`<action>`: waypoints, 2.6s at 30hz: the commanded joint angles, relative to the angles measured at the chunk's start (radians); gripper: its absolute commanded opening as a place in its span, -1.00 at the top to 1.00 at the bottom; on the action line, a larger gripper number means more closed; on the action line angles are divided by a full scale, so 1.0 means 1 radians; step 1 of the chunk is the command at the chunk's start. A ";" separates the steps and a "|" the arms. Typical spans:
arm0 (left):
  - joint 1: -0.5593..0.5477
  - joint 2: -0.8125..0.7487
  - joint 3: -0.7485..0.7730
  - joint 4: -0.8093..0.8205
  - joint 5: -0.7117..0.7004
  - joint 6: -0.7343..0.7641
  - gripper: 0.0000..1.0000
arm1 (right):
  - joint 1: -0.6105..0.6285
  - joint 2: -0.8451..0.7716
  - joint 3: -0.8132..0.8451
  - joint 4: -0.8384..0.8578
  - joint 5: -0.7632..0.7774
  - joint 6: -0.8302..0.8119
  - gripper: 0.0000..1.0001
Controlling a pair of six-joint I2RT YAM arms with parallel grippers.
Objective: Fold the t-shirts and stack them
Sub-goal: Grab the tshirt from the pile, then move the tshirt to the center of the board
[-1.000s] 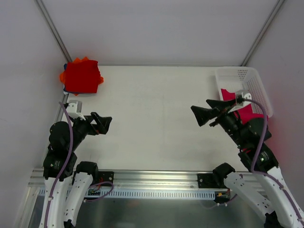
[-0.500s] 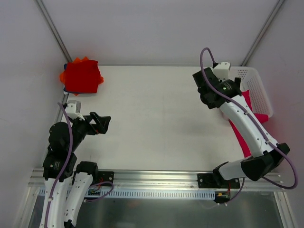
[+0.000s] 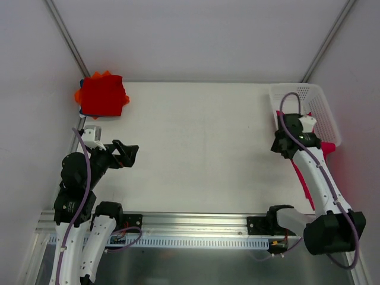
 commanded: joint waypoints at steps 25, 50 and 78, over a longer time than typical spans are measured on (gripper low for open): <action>0.010 0.015 0.015 0.024 0.037 0.019 -0.98 | -0.461 0.224 0.015 0.403 -0.450 -0.052 -0.99; -0.019 0.009 0.014 0.024 0.034 0.022 -0.98 | -0.487 0.159 -0.132 0.436 -0.440 -0.023 0.78; -0.013 0.022 0.012 0.026 0.043 0.019 -0.98 | -0.302 -0.330 0.285 0.263 -0.471 -0.020 0.99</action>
